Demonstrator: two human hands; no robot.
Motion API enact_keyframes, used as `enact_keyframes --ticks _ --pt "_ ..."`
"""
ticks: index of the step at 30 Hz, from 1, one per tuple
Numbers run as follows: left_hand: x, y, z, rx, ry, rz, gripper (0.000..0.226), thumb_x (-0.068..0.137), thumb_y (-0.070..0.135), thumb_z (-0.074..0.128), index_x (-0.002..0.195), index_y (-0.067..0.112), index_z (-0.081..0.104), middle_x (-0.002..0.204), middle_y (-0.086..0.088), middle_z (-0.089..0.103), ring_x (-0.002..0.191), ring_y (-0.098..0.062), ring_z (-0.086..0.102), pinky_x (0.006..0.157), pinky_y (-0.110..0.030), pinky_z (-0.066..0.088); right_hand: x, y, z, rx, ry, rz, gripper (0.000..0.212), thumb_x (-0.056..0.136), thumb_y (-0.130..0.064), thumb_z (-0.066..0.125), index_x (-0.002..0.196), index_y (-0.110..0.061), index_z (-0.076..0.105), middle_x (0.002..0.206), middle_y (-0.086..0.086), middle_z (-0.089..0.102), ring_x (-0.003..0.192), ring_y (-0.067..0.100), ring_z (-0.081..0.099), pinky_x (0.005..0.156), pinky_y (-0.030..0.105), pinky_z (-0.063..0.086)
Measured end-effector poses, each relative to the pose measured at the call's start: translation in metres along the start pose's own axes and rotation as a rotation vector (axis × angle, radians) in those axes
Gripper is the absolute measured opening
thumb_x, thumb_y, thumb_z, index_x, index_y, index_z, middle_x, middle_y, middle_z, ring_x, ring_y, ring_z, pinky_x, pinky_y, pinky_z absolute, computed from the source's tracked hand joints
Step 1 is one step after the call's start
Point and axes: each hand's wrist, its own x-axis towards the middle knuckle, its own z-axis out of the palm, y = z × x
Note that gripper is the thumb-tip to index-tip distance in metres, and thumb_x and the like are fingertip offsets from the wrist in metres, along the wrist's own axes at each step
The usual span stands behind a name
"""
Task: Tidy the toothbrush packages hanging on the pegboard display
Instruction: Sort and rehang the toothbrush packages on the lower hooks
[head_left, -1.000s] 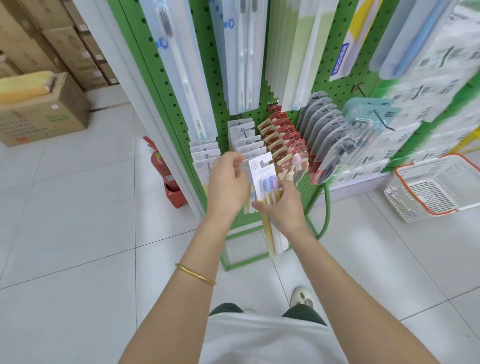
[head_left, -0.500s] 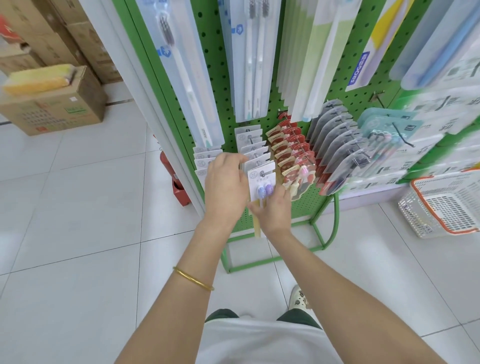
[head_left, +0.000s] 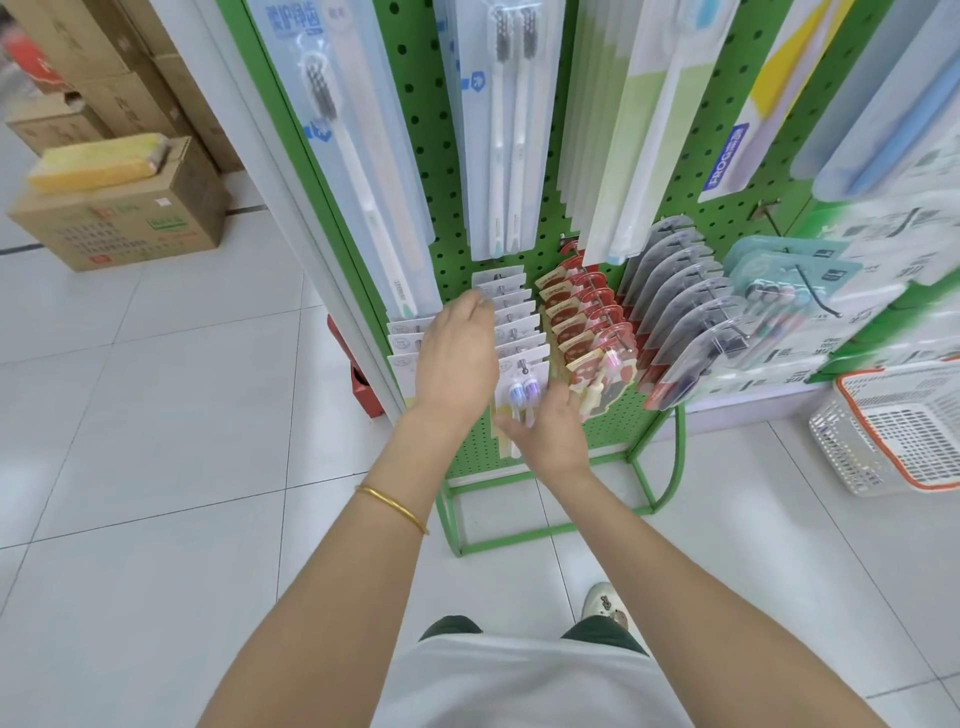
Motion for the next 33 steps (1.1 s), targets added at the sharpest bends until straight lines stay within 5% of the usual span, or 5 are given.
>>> enact_keyframes --ticks 6,11,18,25,33 --pt "0.021 0.005 -0.006 0.084 -0.105 0.006 0.06 0.08 -0.018 0.036 0.137 0.001 0.04 0.155 -0.01 0.023 0.141 -0.025 0.021 0.099 -0.043 0.039 -0.004 -0.009 -0.03 -0.14 -0.109 -0.034 0.054 0.088 -0.025 0.066 0.127 -0.001 0.038 0.129 0.014 0.045 0.116 0.031 0.05 0.086 0.036 0.042" --pt "0.039 0.001 0.002 0.08 -0.146 0.009 0.063 0.08 -0.019 0.039 0.14 0.002 0.04 0.15 -0.011 0.032 0.136 -0.029 0.027 0.102 -0.043 0.039 -0.003 -0.018 -0.049 -0.253 -0.091 -0.096 0.039 0.091 -0.008 0.057 0.125 0.001 0.04 0.127 0.018 0.047 0.111 0.034 0.051 0.076 0.032 0.037" --pt "0.049 0.002 0.007 0.101 -0.128 -0.021 0.055 0.079 -0.017 0.043 0.13 0.001 0.051 0.139 -0.012 0.045 0.123 -0.032 0.037 0.098 -0.038 0.038 0.001 -0.023 -0.057 -0.234 -0.102 -0.089 0.04 0.094 -0.004 0.049 0.132 0.0 0.038 0.131 0.019 0.048 0.114 0.034 0.052 0.083 0.035 0.042" --pt "0.049 0.005 0.001 0.079 -0.158 -0.062 0.049 0.082 -0.019 0.037 0.123 0.001 0.055 0.134 -0.012 0.048 0.122 -0.029 0.033 0.079 -0.024 0.023 0.003 -0.029 -0.06 -0.229 -0.113 -0.078 0.036 0.095 -0.007 0.049 0.129 0.0 0.04 0.129 0.018 0.047 0.114 0.034 0.052 0.086 0.038 0.043" --pt "0.051 0.002 -0.005 0.08 -0.184 -0.123 0.05 0.08 -0.018 0.041 0.122 0.004 0.056 0.131 -0.009 0.047 0.122 -0.028 0.032 0.093 -0.042 0.045 0.005 -0.03 -0.057 -0.242 -0.138 -0.068 0.031 0.095 -0.006 0.048 0.125 0.0 0.042 0.125 0.018 0.05 0.109 0.034 0.054 0.082 0.037 0.043"
